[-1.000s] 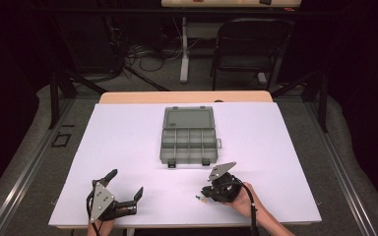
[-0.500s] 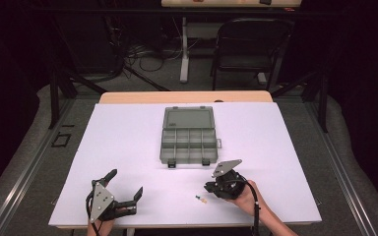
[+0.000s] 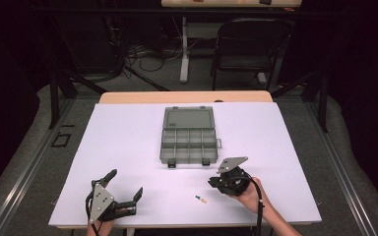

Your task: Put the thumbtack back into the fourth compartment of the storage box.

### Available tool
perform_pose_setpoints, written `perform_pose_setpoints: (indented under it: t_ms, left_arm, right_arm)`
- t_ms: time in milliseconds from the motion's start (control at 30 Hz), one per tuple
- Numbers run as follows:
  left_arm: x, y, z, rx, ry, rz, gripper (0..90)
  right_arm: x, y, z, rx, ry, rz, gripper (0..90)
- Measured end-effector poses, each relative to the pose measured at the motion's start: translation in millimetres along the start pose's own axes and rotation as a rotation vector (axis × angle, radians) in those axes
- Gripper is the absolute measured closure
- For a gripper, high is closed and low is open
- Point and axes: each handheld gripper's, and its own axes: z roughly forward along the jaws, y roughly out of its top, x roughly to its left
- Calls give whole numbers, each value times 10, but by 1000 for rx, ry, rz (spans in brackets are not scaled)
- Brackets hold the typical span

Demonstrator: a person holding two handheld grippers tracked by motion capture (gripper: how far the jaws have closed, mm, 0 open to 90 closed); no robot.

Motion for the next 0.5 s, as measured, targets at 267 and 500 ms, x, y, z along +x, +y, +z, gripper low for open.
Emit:
perform_pose_setpoints:
  t_ms: [267,500]
  left_arm:
    - [-3,-3,8,3,-3,3,2]
    - [-3,-6,13,3,-2,-2,2]
  right_arm:
    - [-51,12,-59,-15,-25,8,841]
    - [-83,41,-110,-37,-47,2,841]
